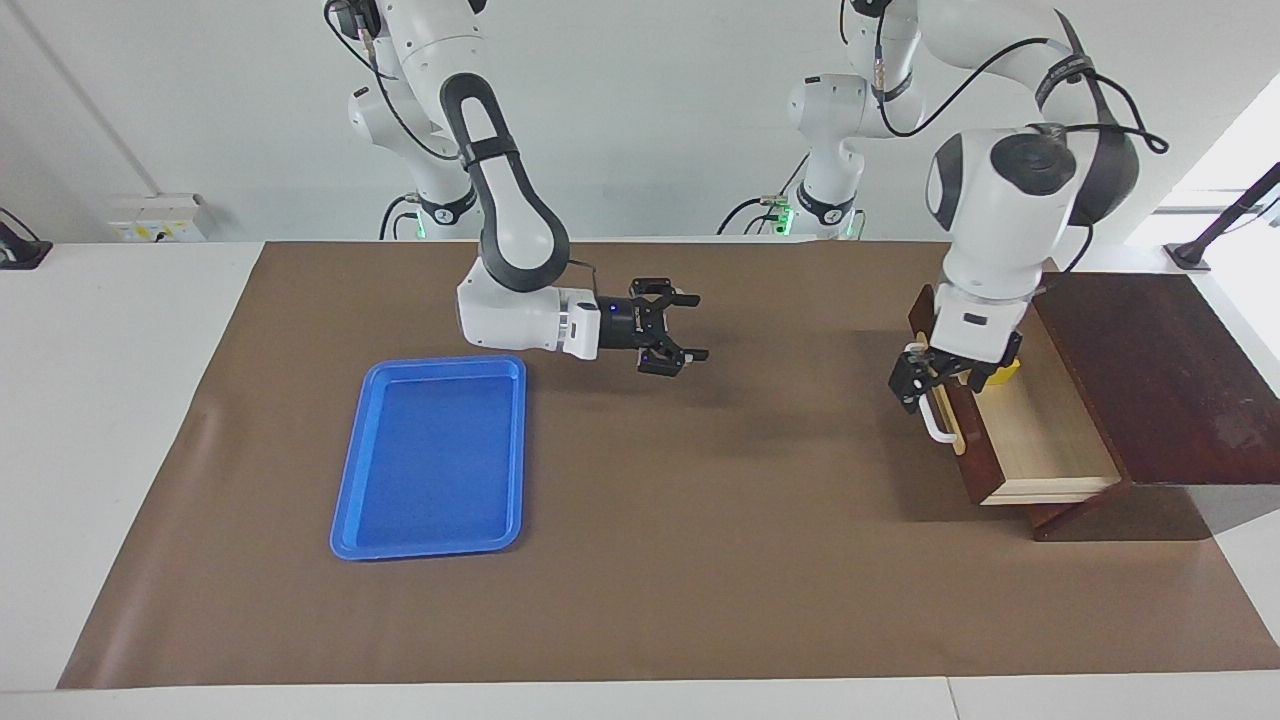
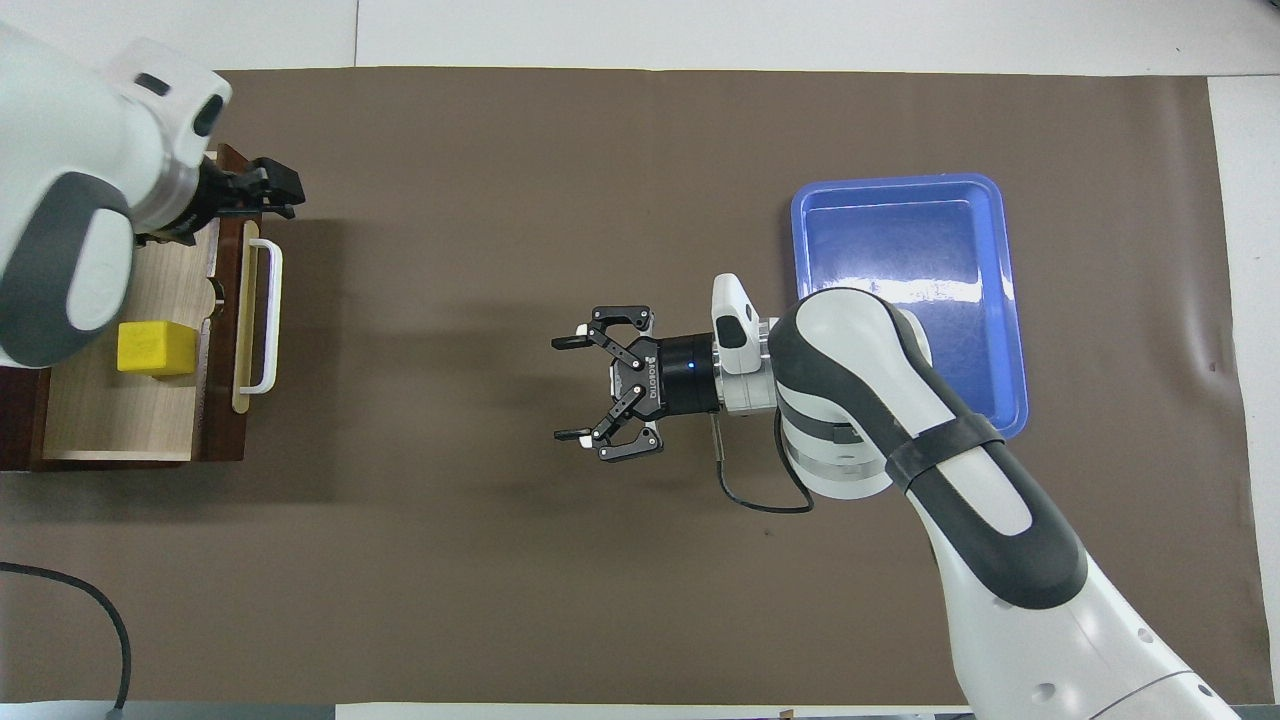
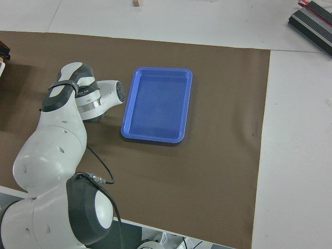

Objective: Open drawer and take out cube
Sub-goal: 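Grasp the yellow cube in the drawer with the left gripper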

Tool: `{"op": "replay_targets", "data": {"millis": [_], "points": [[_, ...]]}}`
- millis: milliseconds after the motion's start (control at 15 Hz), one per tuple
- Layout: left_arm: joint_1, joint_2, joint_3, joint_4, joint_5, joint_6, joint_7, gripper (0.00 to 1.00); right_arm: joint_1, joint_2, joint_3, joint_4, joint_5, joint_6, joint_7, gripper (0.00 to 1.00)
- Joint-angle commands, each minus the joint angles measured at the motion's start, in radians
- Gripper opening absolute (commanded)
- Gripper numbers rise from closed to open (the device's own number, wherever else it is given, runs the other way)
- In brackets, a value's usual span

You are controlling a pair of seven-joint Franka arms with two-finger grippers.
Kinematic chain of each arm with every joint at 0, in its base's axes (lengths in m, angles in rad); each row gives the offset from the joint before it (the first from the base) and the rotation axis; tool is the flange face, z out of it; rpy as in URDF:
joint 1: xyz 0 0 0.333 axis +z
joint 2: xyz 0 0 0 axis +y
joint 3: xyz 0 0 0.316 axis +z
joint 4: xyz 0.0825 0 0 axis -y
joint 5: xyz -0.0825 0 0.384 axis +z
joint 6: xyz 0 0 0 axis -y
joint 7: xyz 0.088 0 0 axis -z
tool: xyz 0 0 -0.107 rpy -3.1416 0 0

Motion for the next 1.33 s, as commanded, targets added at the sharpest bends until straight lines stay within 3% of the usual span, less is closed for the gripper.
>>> {"op": "replay_targets", "data": {"millis": [0,133,267,533,667,1267], "points": [[0.099,-0.052,0.000,-0.007,-0.044,-0.050,-0.226,1.00,0.042,0.021,0.000,0.043,0.062,0.053,-0.020,1.00],[0.143,-0.065,0.000,-0.039,-0.042,-0.036,-0.476,1.00,0.080,0.026,0.000,0.062,0.086,0.110,-0.020,1.00],[0.187,-0.094,0.000,-0.094,-0.042,-0.034,-0.601,1.00,0.114,0.030,0.000,0.063,0.132,0.138,-0.020,1.00],[0.222,-0.206,0.004,-0.381,-0.041,0.163,-0.781,1.00,0.097,0.042,-0.002,0.066,0.119,0.089,-0.012,1.00],[0.260,-0.212,0.002,-0.406,-0.041,0.177,-0.841,1.00,0.091,0.042,-0.002,0.066,0.090,0.083,-0.009,1.00],[0.227,-0.221,0.002,-0.498,-0.039,0.243,-0.972,1.00,0.068,0.055,-0.004,0.105,-0.048,0.078,-0.008,1.00]]}}
